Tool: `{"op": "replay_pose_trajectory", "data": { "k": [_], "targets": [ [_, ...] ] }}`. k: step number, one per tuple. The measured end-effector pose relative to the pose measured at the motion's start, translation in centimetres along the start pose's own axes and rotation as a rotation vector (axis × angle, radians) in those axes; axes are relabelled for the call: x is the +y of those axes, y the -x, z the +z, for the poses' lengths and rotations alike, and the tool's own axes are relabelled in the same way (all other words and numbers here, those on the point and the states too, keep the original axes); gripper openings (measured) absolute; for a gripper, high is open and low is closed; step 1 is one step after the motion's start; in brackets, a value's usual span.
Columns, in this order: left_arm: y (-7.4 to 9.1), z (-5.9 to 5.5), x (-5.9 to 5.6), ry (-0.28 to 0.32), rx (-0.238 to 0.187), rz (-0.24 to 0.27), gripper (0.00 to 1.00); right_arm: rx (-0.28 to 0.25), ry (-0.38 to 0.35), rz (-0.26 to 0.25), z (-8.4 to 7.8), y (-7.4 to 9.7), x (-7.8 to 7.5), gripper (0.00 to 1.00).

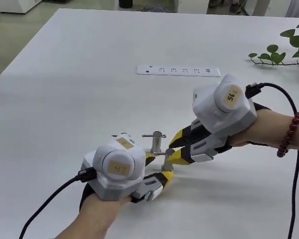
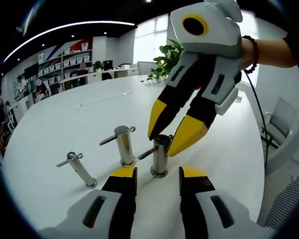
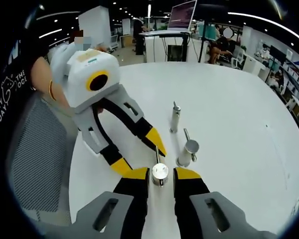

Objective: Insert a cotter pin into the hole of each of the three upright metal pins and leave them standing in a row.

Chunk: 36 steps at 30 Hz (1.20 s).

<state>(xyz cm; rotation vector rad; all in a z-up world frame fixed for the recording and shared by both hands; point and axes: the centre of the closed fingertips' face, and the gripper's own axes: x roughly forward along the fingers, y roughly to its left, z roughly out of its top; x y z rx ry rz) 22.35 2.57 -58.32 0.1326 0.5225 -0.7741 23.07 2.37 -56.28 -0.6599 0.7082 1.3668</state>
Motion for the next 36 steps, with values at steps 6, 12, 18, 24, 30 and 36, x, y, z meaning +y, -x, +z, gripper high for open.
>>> {"op": "replay_pose_trajectory", "data": {
  "k": [6, 12, 18, 24, 30, 36],
  "targets": [
    [1.1, 0.3, 0.4, 0.007, -0.002, 0.004, 0.35, 0.012, 0.008, 0.003, -0.2, -0.5, 0.0, 0.11],
    [2.1, 0.5, 0.7, 0.005, -0.005, 0.006, 0.39, 0.012, 0.021, 0.007, -0.2, -0.7, 0.1, 0.09],
    [2.6, 0.4, 1.3, -0.001, 0.0, 0.019, 0.41, 0.014, 0.016, 0.017, -0.2, -0.6, 0.2, 0.08],
    [3.1, 0.9, 1.7, 0.019, -0.027, 0.026, 0.42, 0.013, 0.035, 0.029, -0.2, -0.6, 0.3, 0.08],
    [4.1, 1.3, 2.0, 0.022, -0.038, 0.037, 0.42, 0.015, 0.049, 0.043, -0.4, -0.3, 0.4, 0.08],
    [5.2, 1.2, 2.5, 0.002, -0.032, 0.056, 0.44, 0.012, 0.041, 0.034, -0.8, 0.2, -0.2, 0.08]
  ]
}}
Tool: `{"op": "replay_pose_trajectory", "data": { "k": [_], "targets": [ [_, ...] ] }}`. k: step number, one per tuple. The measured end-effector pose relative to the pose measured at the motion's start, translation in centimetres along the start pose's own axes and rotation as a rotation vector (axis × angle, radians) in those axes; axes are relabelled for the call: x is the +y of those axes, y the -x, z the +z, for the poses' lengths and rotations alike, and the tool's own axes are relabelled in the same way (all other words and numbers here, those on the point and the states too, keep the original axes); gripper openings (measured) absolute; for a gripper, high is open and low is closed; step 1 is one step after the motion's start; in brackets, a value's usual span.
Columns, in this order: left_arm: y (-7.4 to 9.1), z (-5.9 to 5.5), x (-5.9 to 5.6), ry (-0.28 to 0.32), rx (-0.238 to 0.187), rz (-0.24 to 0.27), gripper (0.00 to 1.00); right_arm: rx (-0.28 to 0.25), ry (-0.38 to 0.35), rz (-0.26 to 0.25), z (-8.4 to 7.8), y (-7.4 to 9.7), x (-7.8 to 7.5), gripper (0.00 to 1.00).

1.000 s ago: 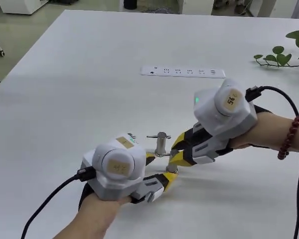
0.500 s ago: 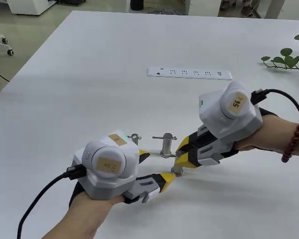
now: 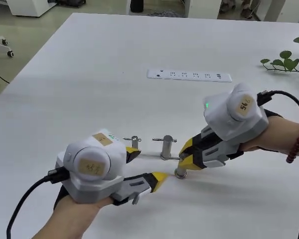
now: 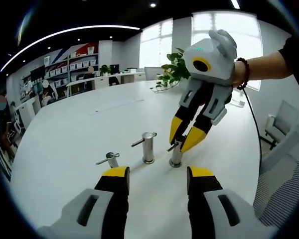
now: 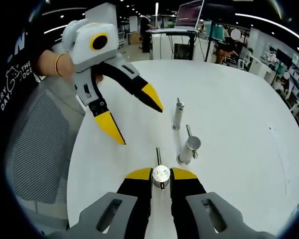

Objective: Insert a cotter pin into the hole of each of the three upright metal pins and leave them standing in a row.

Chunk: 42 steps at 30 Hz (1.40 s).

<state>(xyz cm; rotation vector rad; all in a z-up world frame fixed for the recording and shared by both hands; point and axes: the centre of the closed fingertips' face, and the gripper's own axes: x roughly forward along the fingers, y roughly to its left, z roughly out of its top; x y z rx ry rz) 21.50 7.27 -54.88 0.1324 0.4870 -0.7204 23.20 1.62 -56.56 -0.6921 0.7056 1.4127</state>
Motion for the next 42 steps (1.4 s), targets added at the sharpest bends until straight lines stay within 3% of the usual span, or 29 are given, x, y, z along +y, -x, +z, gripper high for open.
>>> {"op": "replay_pose_trajectory", "data": {
  "k": [10, 23, 42],
  "targets": [
    [1.5, 0.2, 0.6, -0.063, 0.009, 0.02, 0.49, 0.021, -0.005, -0.036, -0.9, 0.9, -1.3, 0.08],
    [2.2, 0.3, 1.8, -0.034, 0.0, 0.048, 0.52, 0.042, -0.014, -0.057, -1.6, 1.5, -3.1, 0.08],
    [2.8, 0.1, 2.5, 0.002, -0.007, 0.053, 0.59, 0.05, -0.035, -0.052, -1.9, 1.5, -4.0, 0.08]
  ]
}}
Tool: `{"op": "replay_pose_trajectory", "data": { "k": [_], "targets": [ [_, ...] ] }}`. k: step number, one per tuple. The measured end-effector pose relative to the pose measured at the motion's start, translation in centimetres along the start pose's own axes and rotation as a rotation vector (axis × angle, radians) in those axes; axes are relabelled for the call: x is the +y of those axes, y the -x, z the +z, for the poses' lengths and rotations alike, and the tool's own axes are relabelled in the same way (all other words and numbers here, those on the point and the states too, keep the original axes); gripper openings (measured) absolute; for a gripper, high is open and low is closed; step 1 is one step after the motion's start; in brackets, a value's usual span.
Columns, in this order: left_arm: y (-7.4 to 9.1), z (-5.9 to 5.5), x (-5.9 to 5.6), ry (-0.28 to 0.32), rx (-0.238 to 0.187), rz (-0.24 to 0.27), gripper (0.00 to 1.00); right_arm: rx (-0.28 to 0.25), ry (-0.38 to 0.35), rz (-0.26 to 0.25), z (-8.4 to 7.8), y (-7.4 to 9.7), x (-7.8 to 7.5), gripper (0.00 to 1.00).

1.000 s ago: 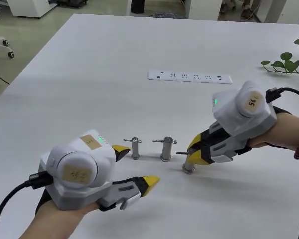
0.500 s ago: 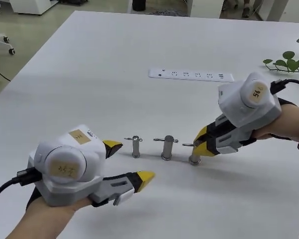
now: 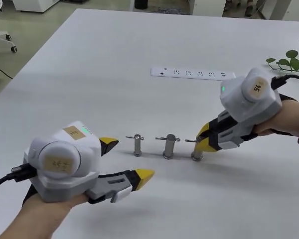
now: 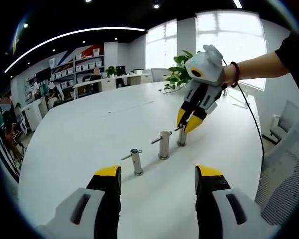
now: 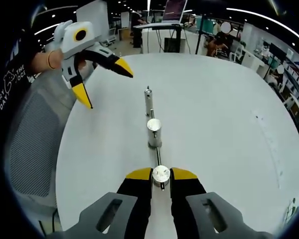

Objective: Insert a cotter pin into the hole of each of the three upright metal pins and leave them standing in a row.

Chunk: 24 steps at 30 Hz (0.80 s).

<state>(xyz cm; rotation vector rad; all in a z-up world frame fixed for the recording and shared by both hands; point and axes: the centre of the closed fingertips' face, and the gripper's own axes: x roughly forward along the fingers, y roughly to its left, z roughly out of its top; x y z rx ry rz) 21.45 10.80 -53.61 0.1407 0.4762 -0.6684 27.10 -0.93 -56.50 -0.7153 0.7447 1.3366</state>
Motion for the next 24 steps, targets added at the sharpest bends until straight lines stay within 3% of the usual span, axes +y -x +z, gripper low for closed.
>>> {"op": "replay_pose_trajectory", "data": {
  "k": [5, 9, 15, 20, 24],
  "targets": [
    [0.02, -0.06, 0.04, 0.009, 0.0, -0.001, 0.61, -0.013, -0.032, 0.023, -0.14, 0.02, -0.17, 0.08],
    [0.02, -0.09, -0.04, 0.01, 0.0, -0.003, 0.61, -0.025, 0.01, 0.032, -0.08, -0.02, 0.01, 0.08],
    [-0.05, -0.2, -0.23, 0.007, 0.008, -0.008, 0.63, -0.03, -0.001, 0.036, -0.2, -0.17, -0.01, 0.09],
    [0.04, -0.19, -0.06, 0.011, 0.008, -0.001, 0.63, -0.028, 0.001, 0.024, -0.41, -0.29, -0.03, 0.09],
    [0.11, -0.3, 0.29, 0.01, 0.014, 0.008, 0.64, -0.074, -0.036, -0.02, 0.05, 0.3, -0.47, 0.16]
  ]
}}
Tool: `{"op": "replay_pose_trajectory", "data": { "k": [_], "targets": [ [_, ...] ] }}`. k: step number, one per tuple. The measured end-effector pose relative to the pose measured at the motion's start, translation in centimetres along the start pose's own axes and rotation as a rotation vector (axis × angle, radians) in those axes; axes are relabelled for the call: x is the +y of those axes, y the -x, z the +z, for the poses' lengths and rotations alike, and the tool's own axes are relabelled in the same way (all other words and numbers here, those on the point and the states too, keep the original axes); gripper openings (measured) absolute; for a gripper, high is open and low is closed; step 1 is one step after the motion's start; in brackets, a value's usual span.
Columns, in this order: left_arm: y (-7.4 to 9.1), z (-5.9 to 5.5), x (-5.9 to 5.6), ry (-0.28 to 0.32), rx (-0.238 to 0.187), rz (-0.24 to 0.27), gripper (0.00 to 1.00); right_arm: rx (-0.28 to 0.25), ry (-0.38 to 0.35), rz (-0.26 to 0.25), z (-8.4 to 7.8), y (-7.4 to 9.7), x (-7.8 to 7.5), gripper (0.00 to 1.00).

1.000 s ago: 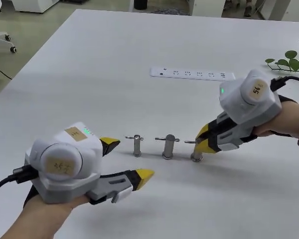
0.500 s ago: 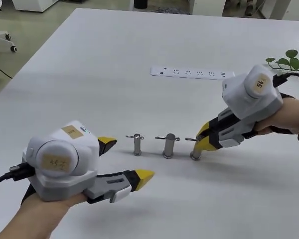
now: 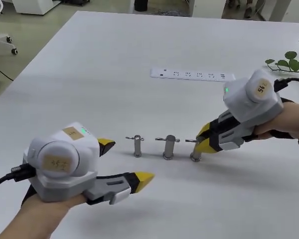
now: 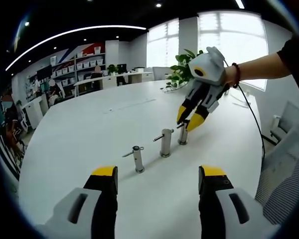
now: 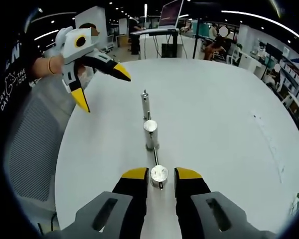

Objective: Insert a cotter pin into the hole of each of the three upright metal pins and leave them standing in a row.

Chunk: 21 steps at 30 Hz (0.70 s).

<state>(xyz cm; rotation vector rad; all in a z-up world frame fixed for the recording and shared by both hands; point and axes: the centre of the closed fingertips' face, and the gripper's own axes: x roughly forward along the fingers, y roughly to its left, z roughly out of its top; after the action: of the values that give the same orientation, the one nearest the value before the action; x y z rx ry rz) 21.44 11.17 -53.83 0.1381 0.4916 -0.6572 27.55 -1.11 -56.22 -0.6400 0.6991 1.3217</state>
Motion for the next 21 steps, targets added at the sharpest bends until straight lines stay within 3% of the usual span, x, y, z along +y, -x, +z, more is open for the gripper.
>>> {"op": "replay_pose_trajectory", "data": {
  "k": [6, 12, 17, 21],
  "targets": [
    [0.1, 0.3, 0.2, 0.01, -0.012, 0.004, 0.66, -0.086, -0.09, -0.066, 1.0, 1.2, -0.1, 0.26],
    [0.4, 0.5, 0.4, 0.028, -0.022, 0.02, 0.68, -0.196, -0.228, -0.123, 2.1, 2.4, 1.1, 0.34],
    [0.8, 1.0, 0.7, 0.041, -0.04, 0.032, 0.71, -0.265, -0.303, -0.219, 2.7, 3.5, 1.8, 0.42],
    [1.1, 1.4, 0.9, 0.037, -0.052, 0.042, 0.73, -0.27, -0.343, -0.31, 2.4, 4.1, 1.7, 0.52]
  ]
}}
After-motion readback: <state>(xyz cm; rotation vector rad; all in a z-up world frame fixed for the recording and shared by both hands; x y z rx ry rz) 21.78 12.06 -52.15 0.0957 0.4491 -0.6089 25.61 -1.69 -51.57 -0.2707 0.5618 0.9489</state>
